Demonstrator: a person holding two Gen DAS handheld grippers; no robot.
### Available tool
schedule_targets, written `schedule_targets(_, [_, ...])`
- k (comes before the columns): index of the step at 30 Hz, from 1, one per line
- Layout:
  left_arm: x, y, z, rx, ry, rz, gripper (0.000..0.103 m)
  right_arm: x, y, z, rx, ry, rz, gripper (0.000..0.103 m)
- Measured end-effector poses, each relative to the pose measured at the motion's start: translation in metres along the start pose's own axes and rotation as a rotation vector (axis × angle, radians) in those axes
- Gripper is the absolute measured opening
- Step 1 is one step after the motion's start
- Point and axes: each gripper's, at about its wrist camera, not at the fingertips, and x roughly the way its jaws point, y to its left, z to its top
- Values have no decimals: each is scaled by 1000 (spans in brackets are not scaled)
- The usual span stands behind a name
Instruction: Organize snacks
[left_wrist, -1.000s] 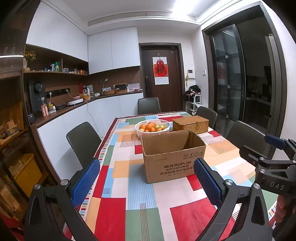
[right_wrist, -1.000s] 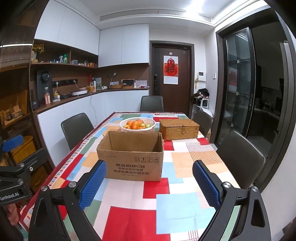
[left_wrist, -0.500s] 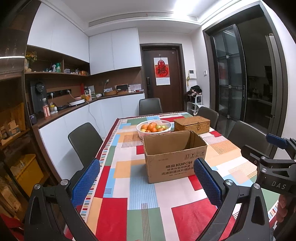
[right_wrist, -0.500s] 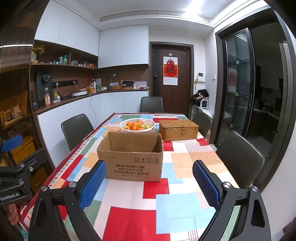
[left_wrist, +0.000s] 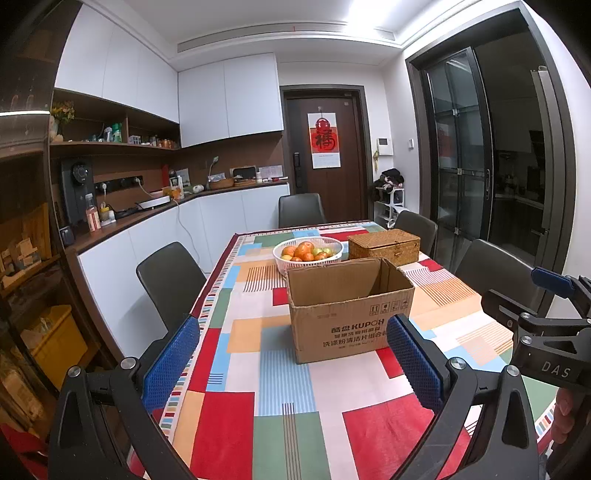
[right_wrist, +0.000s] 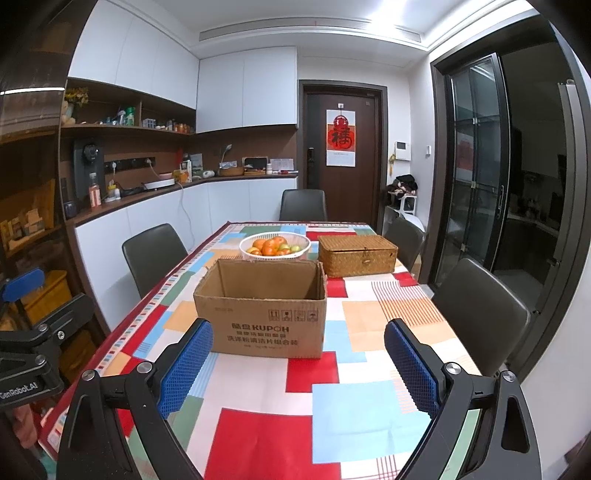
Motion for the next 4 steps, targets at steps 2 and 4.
schedule_targets(2, [0,0,0,3,-1,1,103,0,1,0,-1,1,-1,95])
schedule_targets(4, [1,-1,0,1,2,3,103,0,1,0,-1,2,-1,95])
